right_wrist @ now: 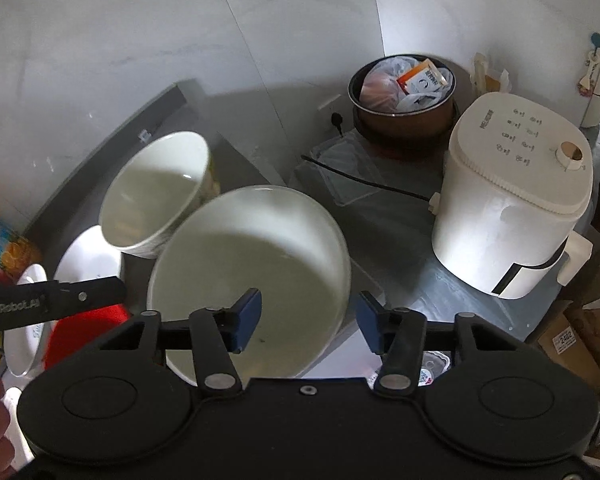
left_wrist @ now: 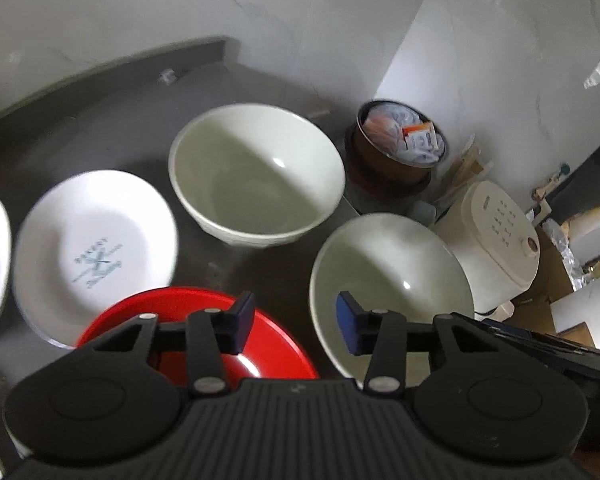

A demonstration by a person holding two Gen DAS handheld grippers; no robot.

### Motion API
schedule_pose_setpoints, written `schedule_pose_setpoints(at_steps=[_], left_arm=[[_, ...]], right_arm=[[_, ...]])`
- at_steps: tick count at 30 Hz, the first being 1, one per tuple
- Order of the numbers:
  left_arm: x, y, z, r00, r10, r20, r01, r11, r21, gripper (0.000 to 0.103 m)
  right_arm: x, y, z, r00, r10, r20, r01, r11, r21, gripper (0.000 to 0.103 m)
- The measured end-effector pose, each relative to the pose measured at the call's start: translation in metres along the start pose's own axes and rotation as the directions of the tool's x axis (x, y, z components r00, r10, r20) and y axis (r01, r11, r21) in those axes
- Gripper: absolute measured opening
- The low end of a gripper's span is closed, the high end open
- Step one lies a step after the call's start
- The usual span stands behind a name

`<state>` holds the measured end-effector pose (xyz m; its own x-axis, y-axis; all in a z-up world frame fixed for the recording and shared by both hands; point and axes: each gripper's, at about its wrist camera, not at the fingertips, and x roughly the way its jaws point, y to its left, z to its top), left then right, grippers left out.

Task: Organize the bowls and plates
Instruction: 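Grasp the rim of the large cream bowl with both grippers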

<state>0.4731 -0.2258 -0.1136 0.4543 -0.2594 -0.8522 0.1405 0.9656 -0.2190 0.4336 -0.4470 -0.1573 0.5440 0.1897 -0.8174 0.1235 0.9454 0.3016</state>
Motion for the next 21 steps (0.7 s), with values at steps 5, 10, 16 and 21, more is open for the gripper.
schedule_pose_setpoints(at_steps=[5, 10, 16, 21], left_arm=[[0.024, -0.008, 0.012, 0.999, 0.011, -0.032, -0.011, 1.000, -0.004, 0.037], [0.045, -0.016, 0.018, 0.997, 0.021, -0.078, -0.022, 1.000, -0.004, 0.037], [0.072, -0.021, 0.018, 0.986, 0.057, -0.159, -0.058, 0.998, -0.001, 0.015], [0.076, -0.018, 0.022, 0.983, 0.059, -0.176, -0.069, 0.996, -0.053, 0.009]], right_arm=[[0.018, -0.009, 0.008, 0.999, 0.009, -0.050, -0.009, 1.000, -0.011, 0.050], [0.032, -0.010, 0.015, 0.996, 0.022, -0.088, -0.025, 0.999, -0.033, 0.050], [0.054, -0.013, 0.016, 0.985, 0.044, -0.170, -0.045, 0.999, -0.006, 0.035], [0.059, -0.007, 0.013, 0.983, 0.033, -0.182, -0.041, 0.998, -0.040, 0.020]])
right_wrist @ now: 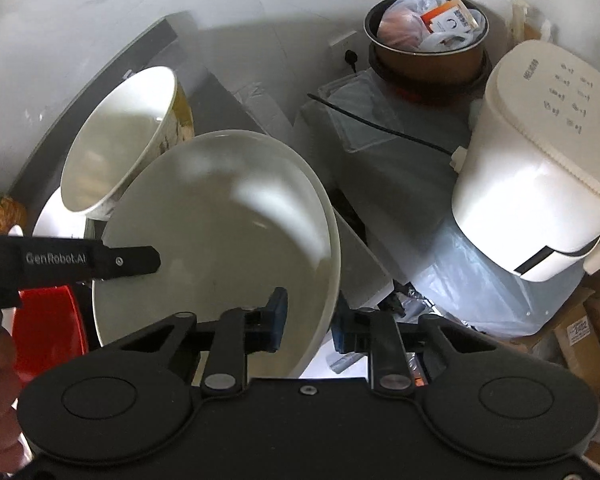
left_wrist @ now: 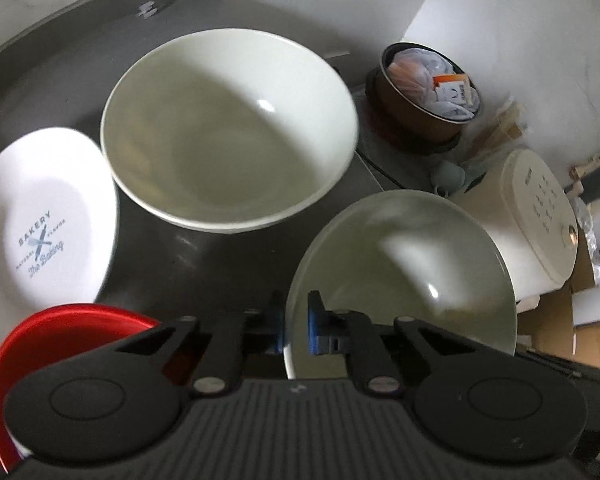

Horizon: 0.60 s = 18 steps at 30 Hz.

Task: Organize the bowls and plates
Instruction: 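Lift the cream bowl with both grippers and carry it over the red bowl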

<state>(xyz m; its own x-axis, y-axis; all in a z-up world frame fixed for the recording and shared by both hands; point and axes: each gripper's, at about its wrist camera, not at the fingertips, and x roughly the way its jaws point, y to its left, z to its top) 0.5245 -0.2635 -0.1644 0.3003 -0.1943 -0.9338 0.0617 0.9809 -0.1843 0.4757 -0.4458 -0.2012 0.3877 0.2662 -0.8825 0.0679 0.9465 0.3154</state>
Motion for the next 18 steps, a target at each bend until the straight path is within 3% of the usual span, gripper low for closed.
schedule_pose_setpoints(at_steps=[2, 7, 18], left_arm=[[-0.001, 0.002, 0.000, 1.000, 0.007, 0.006, -0.007, 1.000, -0.005, 0.009], [-0.008, 0.008, -0.002, 0.999, -0.032, 0.008, 0.032, 0.999, -0.034, 0.008], [-0.060, 0.006, -0.008, 0.991, -0.086, 0.101, 0.088, 0.996, -0.008, 0.008]], right_arm=[[-0.002, -0.002, -0.001, 1.000, 0.010, 0.006, -0.010, 1.000, 0.007, 0.013], [-0.017, 0.002, -0.002, 0.999, 0.009, 0.043, -0.009, 1.000, 0.000, 0.013], [-0.068, 0.014, -0.001, 0.989, 0.025, 0.145, -0.031, 0.999, 0.034, 0.014]])
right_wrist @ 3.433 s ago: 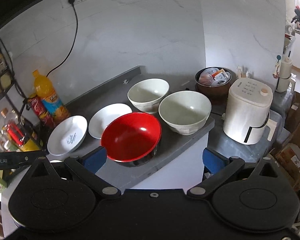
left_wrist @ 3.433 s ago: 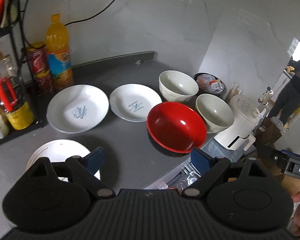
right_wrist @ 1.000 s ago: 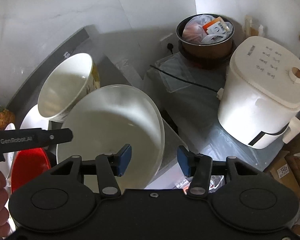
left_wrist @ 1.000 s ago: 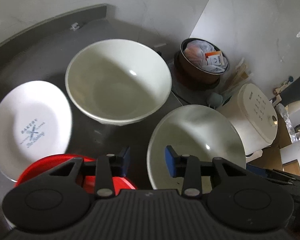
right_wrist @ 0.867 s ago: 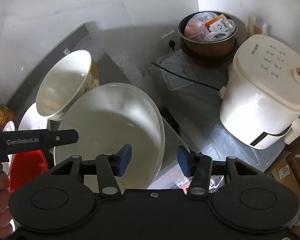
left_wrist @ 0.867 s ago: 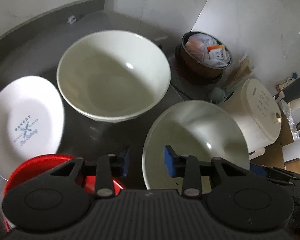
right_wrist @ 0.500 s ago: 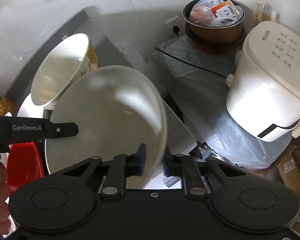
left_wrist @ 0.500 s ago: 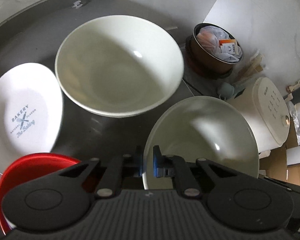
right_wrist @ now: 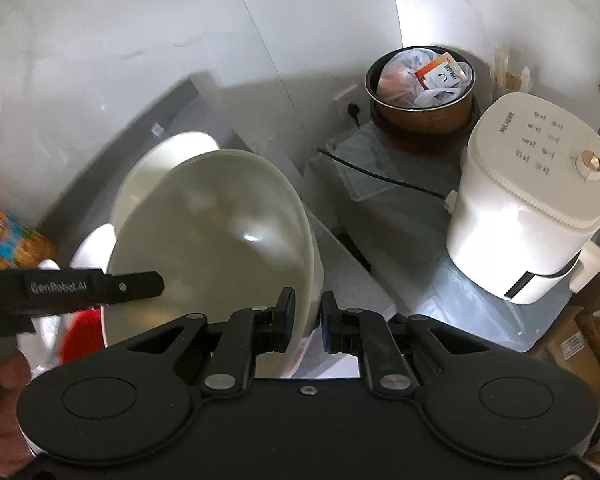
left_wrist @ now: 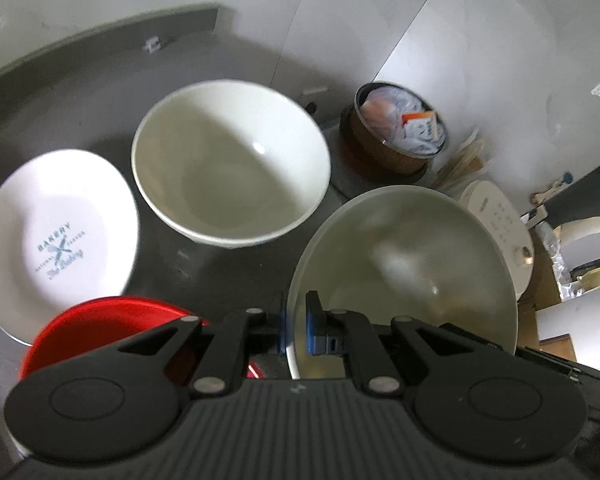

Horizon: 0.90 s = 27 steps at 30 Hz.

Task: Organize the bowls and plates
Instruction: 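Lift the cream bowl with both grippers and carry it over the red bowl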

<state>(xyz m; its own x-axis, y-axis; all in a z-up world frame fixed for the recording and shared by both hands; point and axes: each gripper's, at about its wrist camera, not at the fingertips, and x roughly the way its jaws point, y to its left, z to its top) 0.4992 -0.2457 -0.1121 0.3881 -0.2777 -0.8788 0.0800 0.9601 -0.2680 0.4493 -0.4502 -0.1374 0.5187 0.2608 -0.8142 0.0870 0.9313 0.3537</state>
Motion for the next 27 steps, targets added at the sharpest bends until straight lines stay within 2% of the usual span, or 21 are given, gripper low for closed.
schedule_pose_setpoints(at_steps=[14, 27], left_arm=[[-0.078, 0.040, -0.012, 0.993, 0.022, 0.112, -0.019, 0.999, -0.032, 0.008], [-0.117, 0.083, -0.039, 0.990, 0.051, 0.128, -0.040, 0.995, -0.089, 0.008]], right_arm=[[-0.036, 0.068, -0.015, 0.996, 0.071, 0.049, -0.067, 0.995, -0.080, 0.016], [-0.046, 0.117, -0.043, 0.994, 0.102, 0.034, -0.097, 0.987, -0.128, 0.017]])
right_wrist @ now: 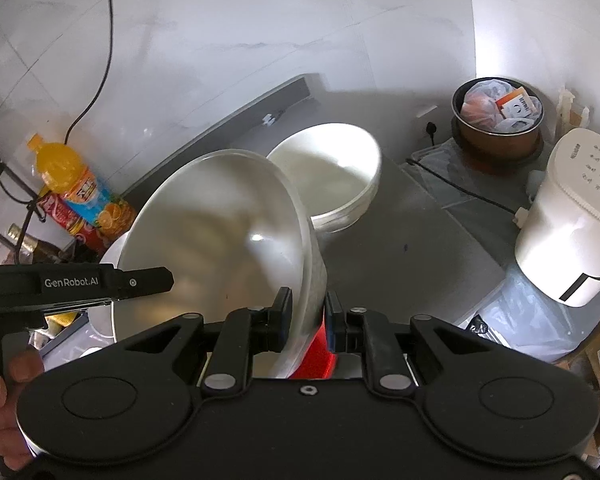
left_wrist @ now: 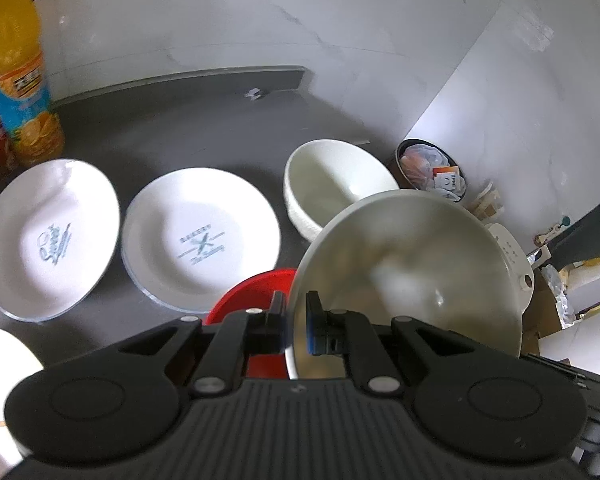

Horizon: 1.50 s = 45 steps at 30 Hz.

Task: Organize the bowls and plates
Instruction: 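Lift the cream bowl with both grippers and carry it over the red bowl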

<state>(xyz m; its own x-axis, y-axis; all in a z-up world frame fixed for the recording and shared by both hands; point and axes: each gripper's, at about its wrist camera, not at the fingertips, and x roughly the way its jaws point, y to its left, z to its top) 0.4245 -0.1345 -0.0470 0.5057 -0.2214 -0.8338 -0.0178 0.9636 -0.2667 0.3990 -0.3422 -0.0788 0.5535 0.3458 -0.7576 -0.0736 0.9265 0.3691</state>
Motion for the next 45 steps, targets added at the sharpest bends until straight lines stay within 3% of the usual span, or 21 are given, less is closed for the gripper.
schedule_pose_setpoints(at_steps=[24, 30, 45], left_arm=[[-0.005, 0.075, -0.032, 0.998, 0.033, -0.060, -0.042, 0.985, -0.168, 0.008], [0.006, 0.077, -0.034, 0.995, 0.068, -0.076, -0.080, 0.982, -0.171, 0.009], [0.028, 0.062, -0.037, 0.991, 0.045, -0.127, -0.068, 0.980, -0.186, 0.009]], right_arm=[[0.029, 0.048, -0.027, 0.998, 0.004, -0.064, -0.009, 0.997, -0.076, 0.017], [0.045, 0.051, -0.028, 0.997, -0.019, -0.079, 0.012, 0.995, -0.097, 0.017], [0.055, 0.030, -0.023, 0.993, -0.042, -0.109, 0.031, 0.995, -0.100, 0.017]])
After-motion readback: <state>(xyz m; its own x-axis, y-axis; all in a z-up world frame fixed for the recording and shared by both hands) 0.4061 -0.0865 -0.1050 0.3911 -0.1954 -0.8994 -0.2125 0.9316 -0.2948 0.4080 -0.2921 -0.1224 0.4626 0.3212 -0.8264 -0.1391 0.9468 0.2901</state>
